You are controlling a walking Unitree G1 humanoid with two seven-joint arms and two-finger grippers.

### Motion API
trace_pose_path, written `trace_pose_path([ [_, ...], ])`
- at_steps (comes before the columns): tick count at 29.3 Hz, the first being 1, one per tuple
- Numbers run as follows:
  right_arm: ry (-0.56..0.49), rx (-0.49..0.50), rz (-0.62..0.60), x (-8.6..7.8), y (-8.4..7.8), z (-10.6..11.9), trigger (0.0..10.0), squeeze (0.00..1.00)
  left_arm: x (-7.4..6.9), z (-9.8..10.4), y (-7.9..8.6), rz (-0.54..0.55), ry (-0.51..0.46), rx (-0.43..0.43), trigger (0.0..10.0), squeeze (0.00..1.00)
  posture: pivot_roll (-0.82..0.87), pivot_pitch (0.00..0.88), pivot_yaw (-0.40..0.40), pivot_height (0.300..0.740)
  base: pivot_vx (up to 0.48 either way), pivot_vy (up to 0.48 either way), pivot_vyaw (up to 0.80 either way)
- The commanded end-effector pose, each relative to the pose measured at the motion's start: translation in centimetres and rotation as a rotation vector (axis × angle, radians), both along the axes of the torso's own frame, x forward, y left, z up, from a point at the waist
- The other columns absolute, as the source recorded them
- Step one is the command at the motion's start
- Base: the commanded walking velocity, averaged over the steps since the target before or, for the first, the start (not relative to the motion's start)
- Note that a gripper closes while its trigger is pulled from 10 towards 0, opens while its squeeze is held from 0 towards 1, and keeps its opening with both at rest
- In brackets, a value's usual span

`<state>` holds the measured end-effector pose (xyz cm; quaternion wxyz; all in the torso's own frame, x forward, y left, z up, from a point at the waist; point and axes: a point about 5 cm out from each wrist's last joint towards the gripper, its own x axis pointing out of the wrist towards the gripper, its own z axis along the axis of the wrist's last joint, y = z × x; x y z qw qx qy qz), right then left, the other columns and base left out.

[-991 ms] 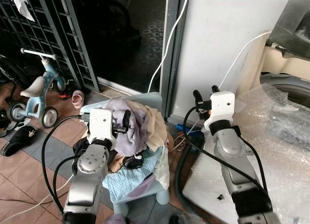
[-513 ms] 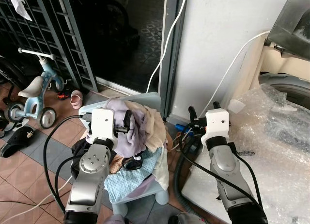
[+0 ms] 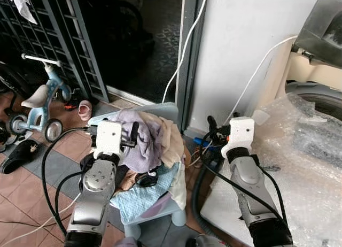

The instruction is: Clothes washing

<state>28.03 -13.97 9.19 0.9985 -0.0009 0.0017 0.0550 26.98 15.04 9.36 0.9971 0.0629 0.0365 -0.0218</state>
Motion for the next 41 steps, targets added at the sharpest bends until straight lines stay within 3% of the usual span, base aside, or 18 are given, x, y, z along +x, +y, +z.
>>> trace_pose_path([
  [1, 0.036, 0.075, 0.016, -0.6, 0.0, -0.4, 10.0, 0.0, 0.1, 0.1, 0.3, 0.01, -0.017, 0.001, 10.0, 0.0, -0.04, 0.0, 0.008, 0.74, 0.0, 0.0, 0.0],
  [5, 0.021, 0.064, -0.002, -0.8, -0.1, -0.2, 10.0, 0.0, -0.2, 0.6, 0.4, 0.014, -0.052, 0.012, 10.0, 0.0, -0.03, 0.0, 0.007, 0.74, 0.0, 0.0, 0.0],
  [7, 0.035, 0.008, -0.007, -0.6, -0.1, -0.2, 10.0, 0.0, -0.3, 0.4, 0.4, 0.022, -0.042, 0.026, 10.0, 0.0, -0.03, 0.0, 0.008, 0.74, 0.0, 0.0, 0.0],
  [9, 0.037, 0.016, 0.015, -0.4, 0.4, 0.0, 10.0, 0.0, -0.2, 0.2, 0.5, 0.022, -0.027, 0.026, 10.0, 0.0, -0.03, 0.0, 0.005, 0.74, 0.0, 0.0, 0.0],
  [12, 0.051, 0.107, 0.008, 0.1, 0.8, 0.6, 10.0, 0.0, -0.1, 0.2, 0.4, 0.018, -0.029, 0.033, 10.0, 0.0, -0.03, 0.0, 0.008, 0.74, 0.0, 0.0, 0.0],
  [18, 0.053, 0.072, 0.079, 0.0, 1.4, 1.3, 10.0, 0.0, -0.1, 0.1, 0.6, 0.039, -0.016, 0.037, 10.0, 0.0, -0.03, 0.0, 0.008, 0.74, 0.0, 0.0, 0.0],
  [19, 0.045, 0.079, 0.087, 0.0, 1.5, 1.4, 10.0, 0.38, 0.0, 0.0, 0.6, 0.039, -0.012, 0.035, 10.0, 0.0, -0.03, 0.0, 0.008, 0.74, -0.251, 0.0, 0.0],
  [20, 0.038, 0.089, 0.09, 0.0, 1.5, 1.5, 10.0, 0.38, 0.0, 0.0, 0.5, 0.038, -0.011, 0.033, 10.0, 0.0, -0.03, 0.0, 0.009, 0.74, -0.251, 0.0, 0.0],
  [21, 0.033, 0.099, 0.087, 0.0, 1.4, 1.5, 10.0, 0.75, 0.0, 0.0, 0.5, 0.035, -0.01, 0.031, 10.0, 0.0, -0.03, 0.0, 0.009, 0.74, -0.251, 0.0, 0.0],
  [22, 0.032, 0.1, 0.084, 0.0, 1.3, 1.6, 10.0, 1.0, 0.0, 0.0, 0.5, 0.033, -0.01, 0.03, 10.0, 0.0, -0.03, 0.0, 0.009, 0.74, 0.0, 0.0, 0.0],
  [24, 0.026, 0.082, 0.08, 0.0, 1.2, 1.7, 10.0, 1.0, 0.0, 0.0, 0.4, 0.029, -0.011, 0.032, 10.0, 0.0, -0.03, 0.0, 0.009, 0.74, 0.0, 0.0, 0.0],
  [26, 0.024, 0.079, 0.084, 0.1, 1.2, 1.8, 10.0, 0.77, 0.1, 0.0, 0.4, 0.025, -0.011, 0.033, 10.0, 0.0, -0.03, 0.0, 0.009, 0.74, 0.0, 0.0, 0.0],
  [27, 0.021, 0.078, 0.092, 0.2, 1.2, 1.9, 10.0, 0.0, 0.1, 0.0, 0.4, 0.023, -0.01, 0.032, 10.0, 0.0, -0.04, 0.0, 0.01, 0.74, 0.0, 0.0, 0.0],
  [41, -0.029, 0.06, 0.114, 0.8, 1.3, 2.9, 10.0, 0.0, 0.1, 0.0, 0.2, 0.017, -0.005, 0.03, 10.0, 0.0, -0.04, 0.0, 0.008, 0.74, -0.07, 0.0, 0.0],
])
